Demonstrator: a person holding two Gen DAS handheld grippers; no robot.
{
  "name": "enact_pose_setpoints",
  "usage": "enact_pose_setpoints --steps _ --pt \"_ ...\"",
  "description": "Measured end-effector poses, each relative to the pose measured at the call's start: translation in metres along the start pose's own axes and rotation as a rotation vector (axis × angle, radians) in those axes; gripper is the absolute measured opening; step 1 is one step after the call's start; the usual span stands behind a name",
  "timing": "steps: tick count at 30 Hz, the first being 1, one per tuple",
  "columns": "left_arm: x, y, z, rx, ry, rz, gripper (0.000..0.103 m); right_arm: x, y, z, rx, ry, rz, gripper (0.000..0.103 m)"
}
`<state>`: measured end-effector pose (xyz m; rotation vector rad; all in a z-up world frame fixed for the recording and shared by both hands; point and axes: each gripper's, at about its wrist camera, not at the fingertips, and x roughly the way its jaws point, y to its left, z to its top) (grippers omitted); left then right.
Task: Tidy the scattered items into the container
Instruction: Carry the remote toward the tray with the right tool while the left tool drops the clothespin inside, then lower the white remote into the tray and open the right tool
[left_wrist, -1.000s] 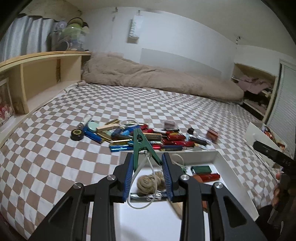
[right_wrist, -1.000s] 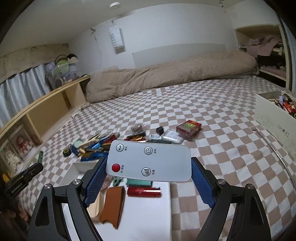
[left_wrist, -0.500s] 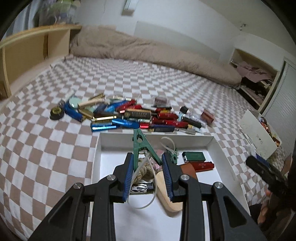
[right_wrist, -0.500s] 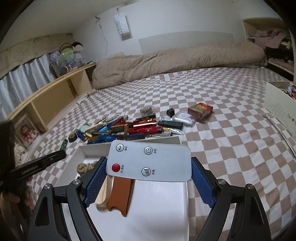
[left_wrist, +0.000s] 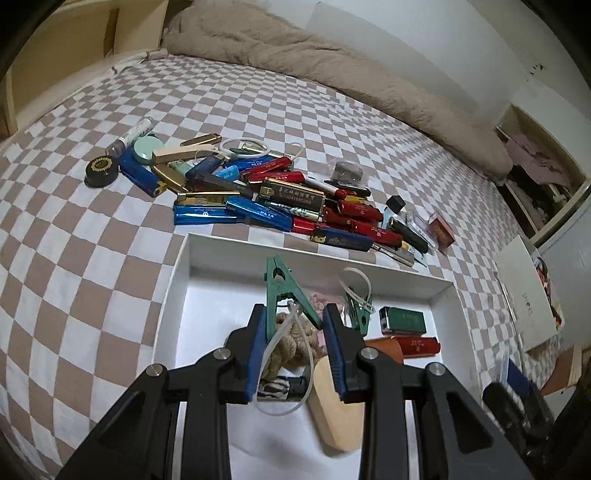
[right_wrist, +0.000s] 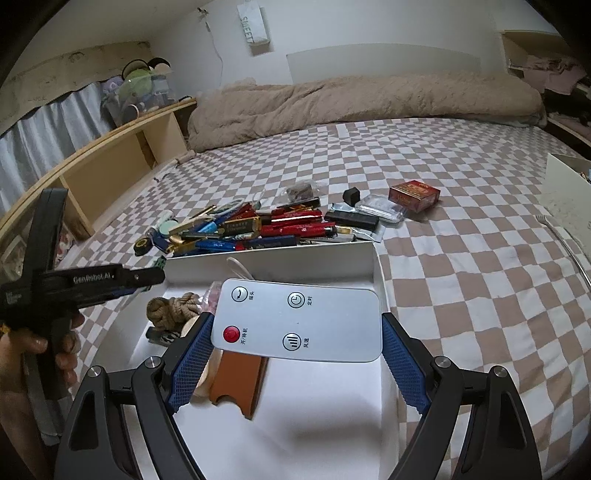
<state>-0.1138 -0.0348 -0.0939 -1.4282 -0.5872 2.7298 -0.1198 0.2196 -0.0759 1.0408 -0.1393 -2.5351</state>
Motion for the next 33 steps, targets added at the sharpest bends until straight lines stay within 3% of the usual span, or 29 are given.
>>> enact_pose_setpoints --steps 17,18,20,21,33 --pt "0.032 0.008 0.015 -0.077 0.044 0.036 0.031 0.008 0.000 0.001 0.001 0.035 0.025 0.087" --pt "0.033 0.008 0.016 -0.078 0.046 0.042 0.033 0.009 0.000 0.001 0.001 0.036 0.027 0.087" --pt "0.034 0.010 0.016 -0.089 0.042 0.057 0.060 0.010 0.002 0.000 -0.003 0.040 0.027 0.087" --pt "0.033 0.011 0.017 -0.095 0.036 0.059 0.063 0.010 0.002 0.000 -0.007 0.043 0.026 0.087" --pt "0.023 0.013 0.011 -0.060 0.010 0.044 0.063 0.025 -0.004 -0.005 -0.007 0.102 -0.029 0.087"
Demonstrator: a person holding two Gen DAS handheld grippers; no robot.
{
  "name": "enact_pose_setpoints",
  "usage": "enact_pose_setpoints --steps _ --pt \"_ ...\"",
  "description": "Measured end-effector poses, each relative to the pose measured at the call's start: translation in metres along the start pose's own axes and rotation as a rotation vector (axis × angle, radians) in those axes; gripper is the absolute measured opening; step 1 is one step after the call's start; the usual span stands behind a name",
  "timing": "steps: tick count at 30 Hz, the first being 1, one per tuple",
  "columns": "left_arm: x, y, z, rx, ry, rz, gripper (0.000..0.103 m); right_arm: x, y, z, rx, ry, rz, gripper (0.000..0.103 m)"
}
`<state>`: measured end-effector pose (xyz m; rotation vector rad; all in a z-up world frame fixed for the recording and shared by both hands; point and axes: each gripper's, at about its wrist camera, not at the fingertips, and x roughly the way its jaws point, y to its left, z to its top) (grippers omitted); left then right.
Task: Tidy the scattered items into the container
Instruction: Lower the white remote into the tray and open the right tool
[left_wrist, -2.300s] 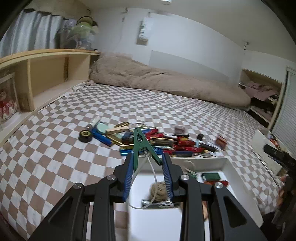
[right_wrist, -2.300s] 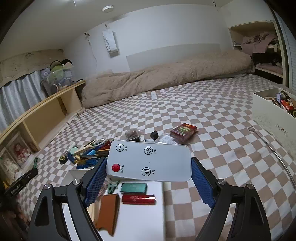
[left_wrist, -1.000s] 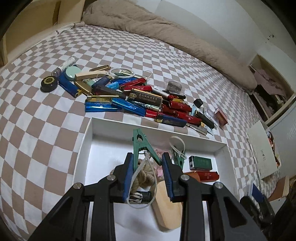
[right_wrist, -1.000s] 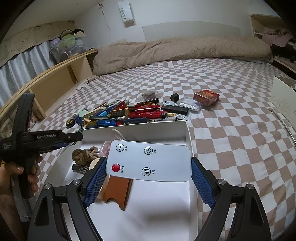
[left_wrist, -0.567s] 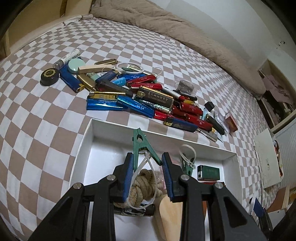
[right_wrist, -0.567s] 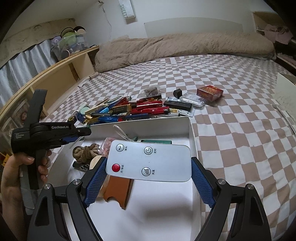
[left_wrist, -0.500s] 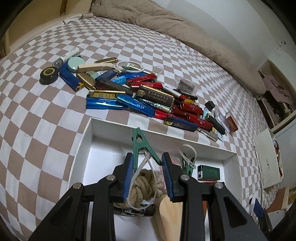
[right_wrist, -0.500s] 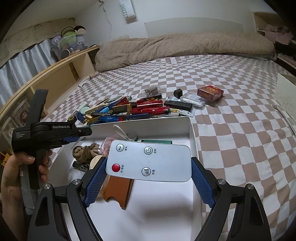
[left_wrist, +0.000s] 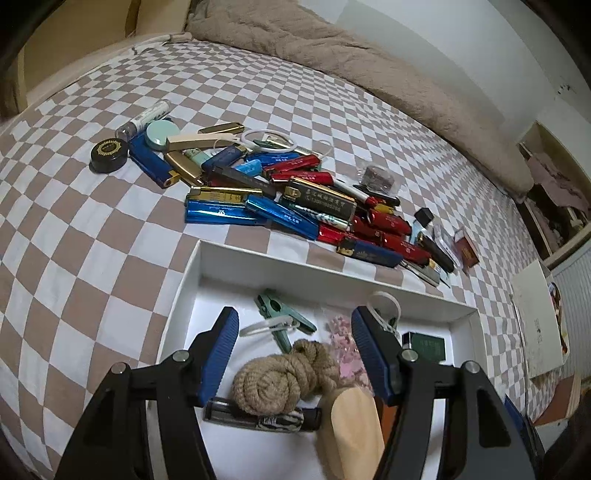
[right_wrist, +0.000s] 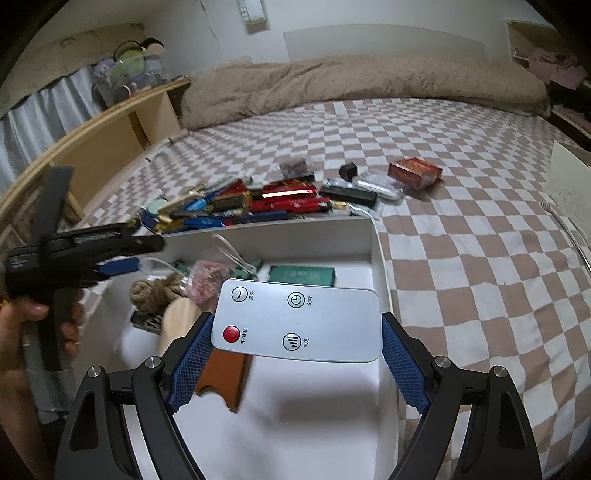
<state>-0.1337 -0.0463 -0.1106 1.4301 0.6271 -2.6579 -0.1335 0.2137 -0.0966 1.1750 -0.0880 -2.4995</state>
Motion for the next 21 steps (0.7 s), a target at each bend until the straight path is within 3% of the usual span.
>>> enact_pose_setpoints --steps 6,21 --pt "-0.012 -0.003 -0.010 0.040 -0.011 -0.029 0.067 0.013 0.004 0.001 -0.026 0.060 -0.025 0.087" --pt "-0.033 -0.009 -0.036 0.205 -0.109 0.059 0.068 0.045 0.012 0.007 -0.074 0.193 -0.076 0.087"
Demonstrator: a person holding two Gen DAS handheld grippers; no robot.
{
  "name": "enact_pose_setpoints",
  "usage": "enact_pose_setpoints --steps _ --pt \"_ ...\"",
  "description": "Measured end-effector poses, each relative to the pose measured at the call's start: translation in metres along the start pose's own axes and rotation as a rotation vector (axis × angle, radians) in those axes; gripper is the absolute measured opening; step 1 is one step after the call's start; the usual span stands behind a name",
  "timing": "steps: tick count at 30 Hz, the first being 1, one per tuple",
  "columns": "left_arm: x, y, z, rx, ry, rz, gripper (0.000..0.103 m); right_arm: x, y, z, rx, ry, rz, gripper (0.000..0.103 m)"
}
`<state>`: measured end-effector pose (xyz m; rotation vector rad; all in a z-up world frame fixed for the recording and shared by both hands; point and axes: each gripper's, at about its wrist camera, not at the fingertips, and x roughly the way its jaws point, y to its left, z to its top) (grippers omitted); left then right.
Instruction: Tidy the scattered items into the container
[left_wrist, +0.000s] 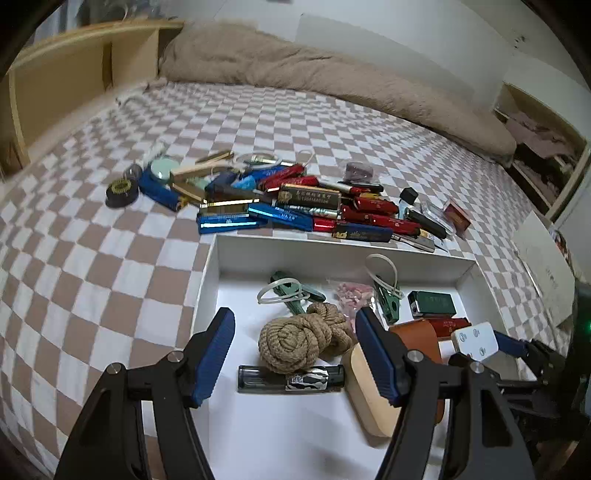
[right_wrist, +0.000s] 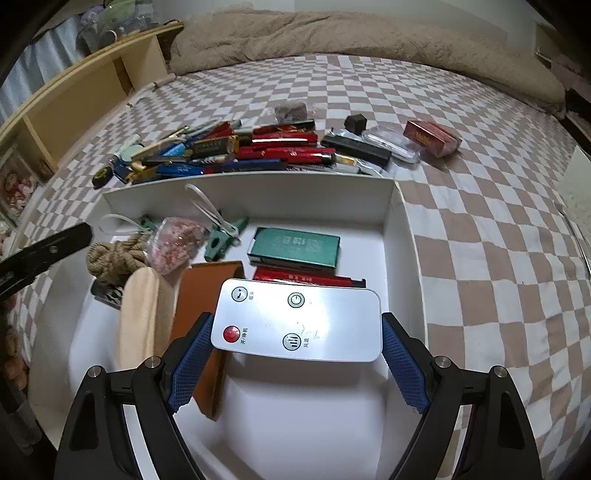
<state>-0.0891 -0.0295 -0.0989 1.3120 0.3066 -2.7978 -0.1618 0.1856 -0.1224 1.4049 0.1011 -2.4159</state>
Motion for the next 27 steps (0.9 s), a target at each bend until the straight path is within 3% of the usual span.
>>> enact_pose_setpoints --steps 13,17,19,27 --pt "-0.007 -0.005 -0.003 0.033 -0.015 -0.040 0.068 0.011 0.008 0.003 -0.042 0.063 -0.076 0.087" --pt "-0.009 -0.003 -0.001 0.023 -0.017 -0.047 0.068 0.011 0.008 0.003 -0.043 0.065 -0.060 0.090" --pt "-0.011 -0.004 0.000 0.024 -0.025 -0.050 0.068 0.013 0.011 0.003 -0.060 0.076 -0.026 0.102" --pt "-0.014 -0.004 0.000 0.022 -0.033 -0.051 0.068 0.005 0.011 -0.003 -0.045 0.079 0.000 0.103"
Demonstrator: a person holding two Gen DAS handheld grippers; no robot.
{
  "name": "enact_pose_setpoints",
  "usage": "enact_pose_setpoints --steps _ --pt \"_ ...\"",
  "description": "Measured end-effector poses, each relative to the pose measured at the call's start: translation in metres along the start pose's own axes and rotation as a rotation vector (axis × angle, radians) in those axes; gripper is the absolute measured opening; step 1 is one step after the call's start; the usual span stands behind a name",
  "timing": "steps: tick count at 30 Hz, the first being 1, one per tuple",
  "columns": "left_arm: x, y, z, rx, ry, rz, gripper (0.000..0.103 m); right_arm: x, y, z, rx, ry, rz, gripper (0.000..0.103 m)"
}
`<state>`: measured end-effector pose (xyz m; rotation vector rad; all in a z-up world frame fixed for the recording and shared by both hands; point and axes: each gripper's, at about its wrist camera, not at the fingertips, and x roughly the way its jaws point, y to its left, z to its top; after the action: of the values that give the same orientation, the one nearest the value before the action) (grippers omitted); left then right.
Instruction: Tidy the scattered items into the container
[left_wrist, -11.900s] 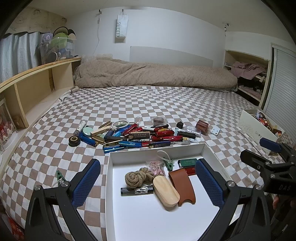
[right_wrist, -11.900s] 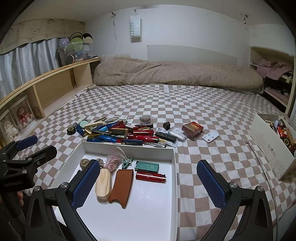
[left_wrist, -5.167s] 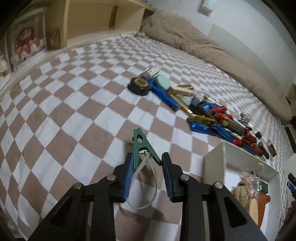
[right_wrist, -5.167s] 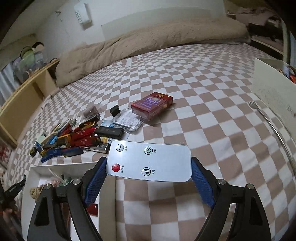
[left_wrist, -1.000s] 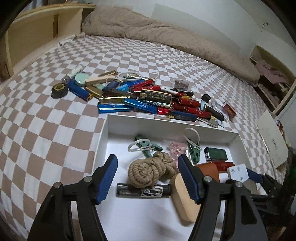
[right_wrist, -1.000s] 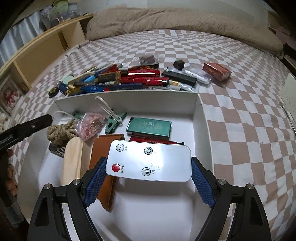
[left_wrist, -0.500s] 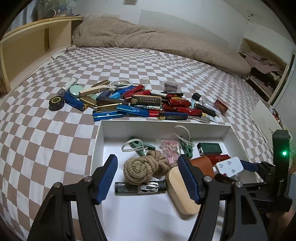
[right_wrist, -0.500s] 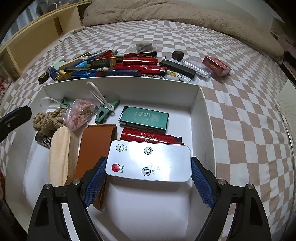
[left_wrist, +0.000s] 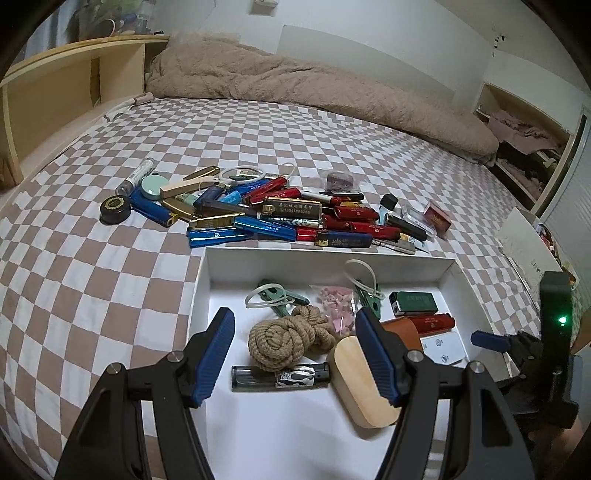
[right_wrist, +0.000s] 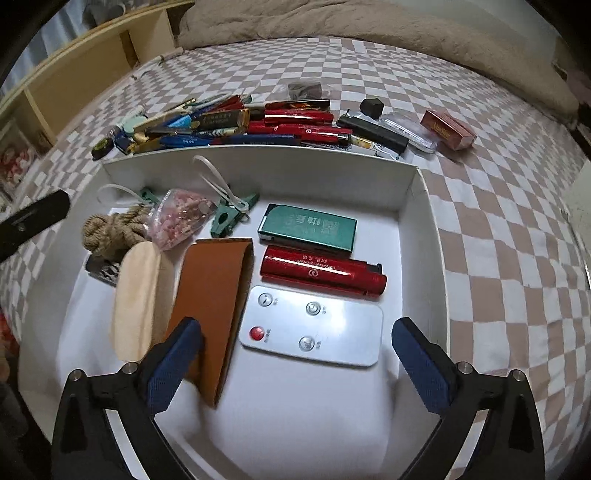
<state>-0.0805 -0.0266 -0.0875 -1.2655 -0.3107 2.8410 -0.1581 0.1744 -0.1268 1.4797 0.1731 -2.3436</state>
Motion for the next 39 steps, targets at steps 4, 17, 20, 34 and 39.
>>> enact_pose_setpoints --steps 4,17,20,34,39 --pt "-0.001 0.000 0.000 -0.002 -0.002 -0.003 0.068 -0.006 -0.005 -0.007 0.038 0.021 0.067 0.103" --pt "0.000 0.001 -0.001 0.019 -0.007 0.024 0.068 -0.016 0.005 -0.015 0.035 0.037 0.126 0.103" --pt "0.000 -0.001 -0.002 0.044 -0.018 0.058 0.068 -0.019 0.005 -0.013 0.031 0.012 0.109 0.103" --pt "-0.011 -0.002 0.002 0.058 -0.060 0.070 0.086 -0.046 0.009 0.003 0.030 -0.123 0.096 0.103" --pt "-0.015 -0.002 0.000 0.060 -0.073 0.063 0.103 -0.058 0.007 0.005 0.032 -0.176 0.066 0.103"
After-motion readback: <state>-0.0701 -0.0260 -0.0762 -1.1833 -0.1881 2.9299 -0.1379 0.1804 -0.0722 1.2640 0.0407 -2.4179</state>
